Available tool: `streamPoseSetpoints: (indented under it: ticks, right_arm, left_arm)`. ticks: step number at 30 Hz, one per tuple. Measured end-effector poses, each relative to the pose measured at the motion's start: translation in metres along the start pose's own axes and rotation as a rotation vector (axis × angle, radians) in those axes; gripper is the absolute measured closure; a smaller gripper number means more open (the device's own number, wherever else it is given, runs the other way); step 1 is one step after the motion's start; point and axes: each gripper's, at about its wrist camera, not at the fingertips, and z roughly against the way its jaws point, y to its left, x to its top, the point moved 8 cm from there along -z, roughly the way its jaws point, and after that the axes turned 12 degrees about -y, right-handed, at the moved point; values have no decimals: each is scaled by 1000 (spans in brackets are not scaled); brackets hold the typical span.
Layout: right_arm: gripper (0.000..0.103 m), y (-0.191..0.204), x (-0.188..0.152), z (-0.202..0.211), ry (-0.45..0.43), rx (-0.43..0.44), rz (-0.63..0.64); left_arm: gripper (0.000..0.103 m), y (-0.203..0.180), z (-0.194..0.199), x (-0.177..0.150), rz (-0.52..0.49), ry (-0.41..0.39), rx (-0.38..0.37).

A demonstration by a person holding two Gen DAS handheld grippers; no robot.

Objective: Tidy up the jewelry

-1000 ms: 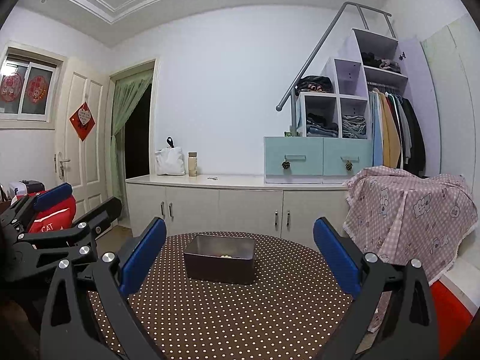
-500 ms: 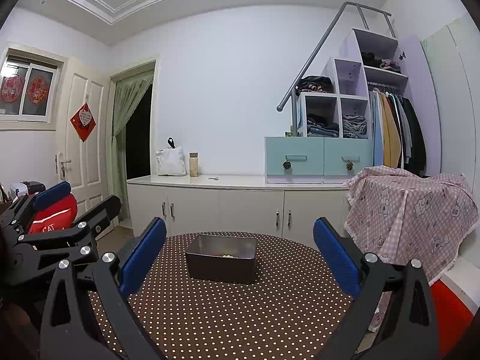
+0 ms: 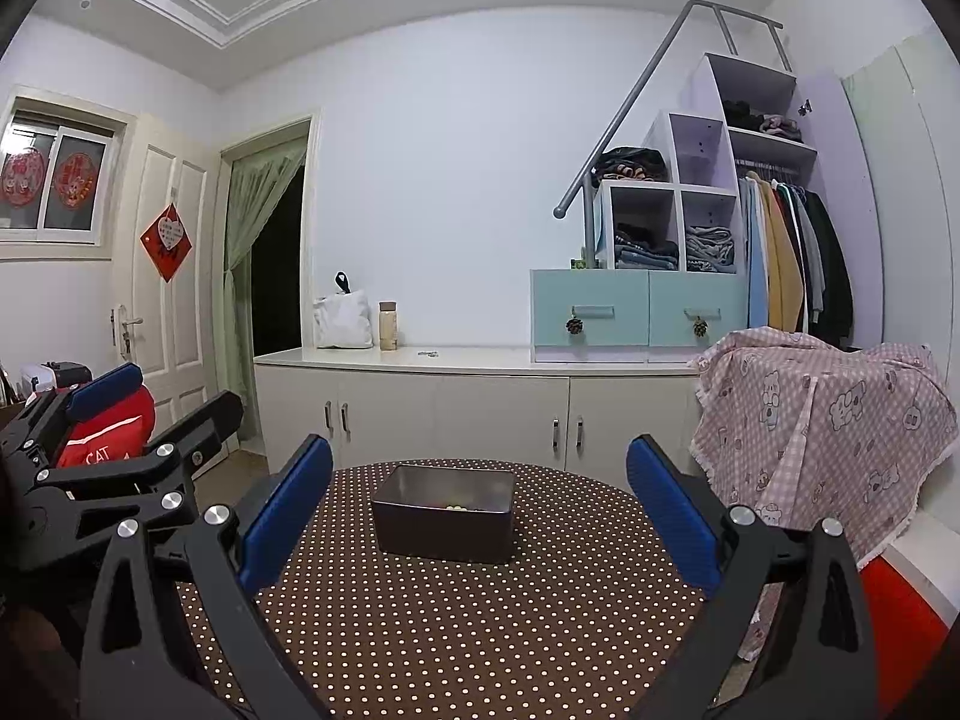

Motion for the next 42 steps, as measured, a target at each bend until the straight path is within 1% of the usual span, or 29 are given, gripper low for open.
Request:
streamPoseSetpoints:
  ticks: [42]
  right_arm:
    - [8, 1, -6, -2, 11, -2, -3]
  left_arm:
    - [8, 3, -4, -5, -3, 12, 3]
